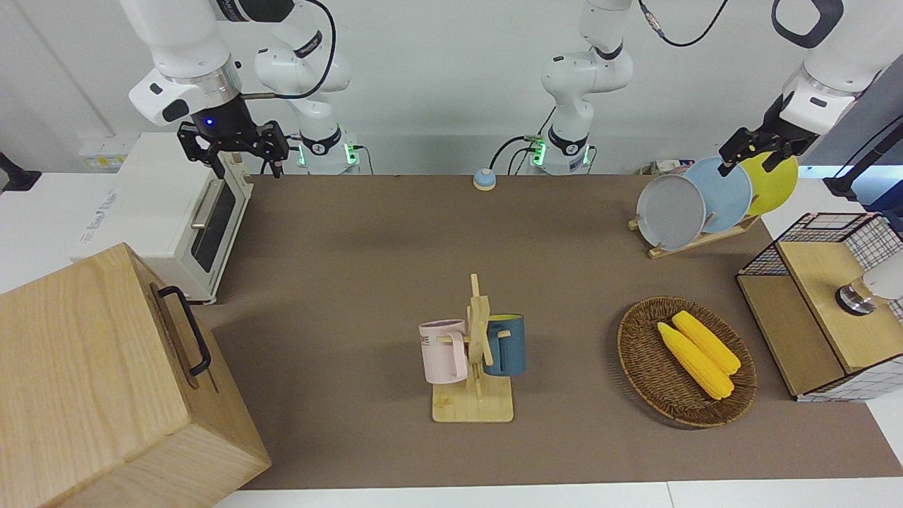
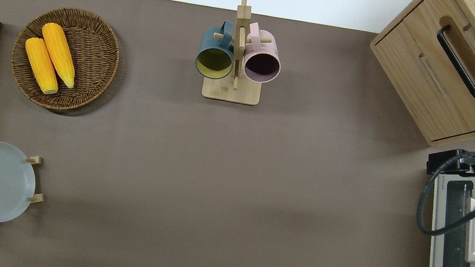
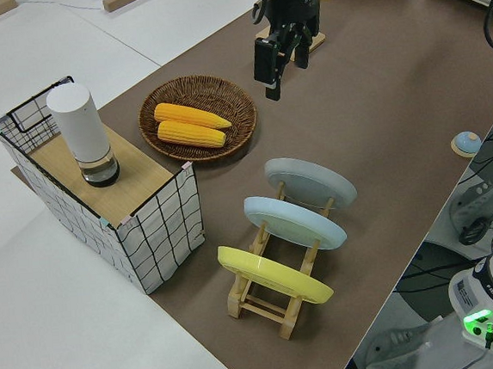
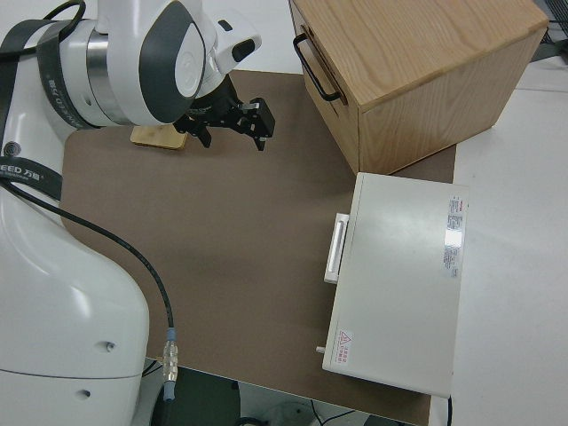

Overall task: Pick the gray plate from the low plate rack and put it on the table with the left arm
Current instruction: 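Move the left gripper down to the gray plate in the low rack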

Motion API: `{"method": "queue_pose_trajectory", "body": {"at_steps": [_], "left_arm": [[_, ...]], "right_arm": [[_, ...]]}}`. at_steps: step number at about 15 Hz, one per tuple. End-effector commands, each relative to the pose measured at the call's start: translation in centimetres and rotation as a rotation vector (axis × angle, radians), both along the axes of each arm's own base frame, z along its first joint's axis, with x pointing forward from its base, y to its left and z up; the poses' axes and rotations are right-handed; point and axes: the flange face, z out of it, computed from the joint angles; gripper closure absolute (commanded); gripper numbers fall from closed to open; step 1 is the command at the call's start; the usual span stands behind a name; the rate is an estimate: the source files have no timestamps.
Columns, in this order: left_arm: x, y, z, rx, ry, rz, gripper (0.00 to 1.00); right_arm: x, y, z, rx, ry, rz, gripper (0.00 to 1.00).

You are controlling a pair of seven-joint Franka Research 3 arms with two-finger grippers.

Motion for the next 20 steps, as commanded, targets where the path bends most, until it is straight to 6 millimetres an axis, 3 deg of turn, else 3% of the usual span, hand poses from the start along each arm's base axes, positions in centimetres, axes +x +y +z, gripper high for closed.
{"method": "queue_pose_trajectory", "body": {"at_steps": [1, 4, 13, 20], "left_arm": [[-1.7, -0.5, -1.4, 0.021, -0.018, -0.024, 0.00], [-2.1, -0.2, -2.6, 0.048, -0.025, -0.029, 0.00], [-5.2, 0.2, -9.1, 0.072, -0.043, -0.048, 0.00], [-6.4, 0.7, -14.1, 0.096, -0.066, -0.062, 0.00]], "right_arm": [[0.0, 0.1, 0.3, 0.003, -0.005, -0.002, 0.017], [0.0, 0.1, 0.3, 0.003, -0.005, -0.002, 0.017], [0.0, 0.1, 0.3, 0.003, -0.005, -0.002, 0.017], [0.0, 0.1, 0.3, 0.003, -0.005, -0.002, 0.017]]}}
